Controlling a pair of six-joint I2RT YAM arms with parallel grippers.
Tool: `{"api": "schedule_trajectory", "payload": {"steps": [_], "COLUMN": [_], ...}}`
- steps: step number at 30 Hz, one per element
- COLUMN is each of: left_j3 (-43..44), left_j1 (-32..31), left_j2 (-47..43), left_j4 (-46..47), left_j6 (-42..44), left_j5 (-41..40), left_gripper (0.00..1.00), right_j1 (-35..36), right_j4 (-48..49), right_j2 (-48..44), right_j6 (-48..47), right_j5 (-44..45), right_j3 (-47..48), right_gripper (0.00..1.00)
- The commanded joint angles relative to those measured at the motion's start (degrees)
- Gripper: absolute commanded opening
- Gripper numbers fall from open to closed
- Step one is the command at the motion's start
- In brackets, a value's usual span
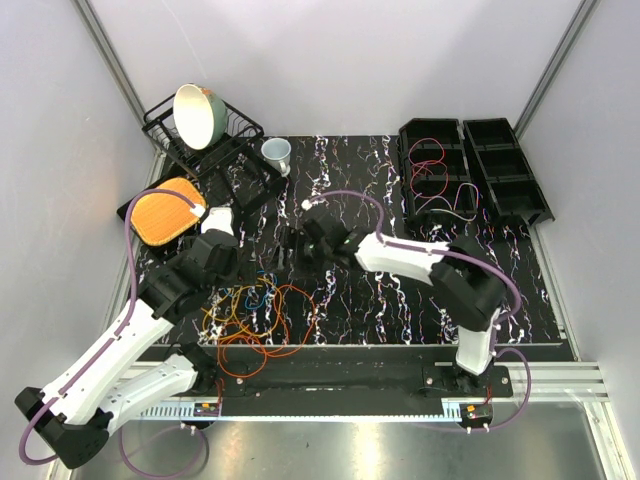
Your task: Untangle the cables
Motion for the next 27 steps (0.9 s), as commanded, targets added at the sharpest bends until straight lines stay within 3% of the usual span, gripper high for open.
{"api": "schedule_trajectory", "payload": {"steps": [1, 27], "left_j3": [0.3, 0.3], "left_j1": [0.2, 0.2], "left_j2": [-0.9, -2.1], "left_j4": [1.7, 2.0], "left_j6": [-0.6, -0.3], "left_j5": [-1.5, -1.1], "left_gripper": [0.98, 0.99], "right_j1": [2.7, 7.3], "right_j4": [9.8, 3.9], "right_j2": [4.2, 10.2], "right_j6": [8.9, 17.7], "right_j5": [-0.1, 8.8], "right_j3": [0.4, -0.1], "right_gripper": [0.82, 0.68]}}
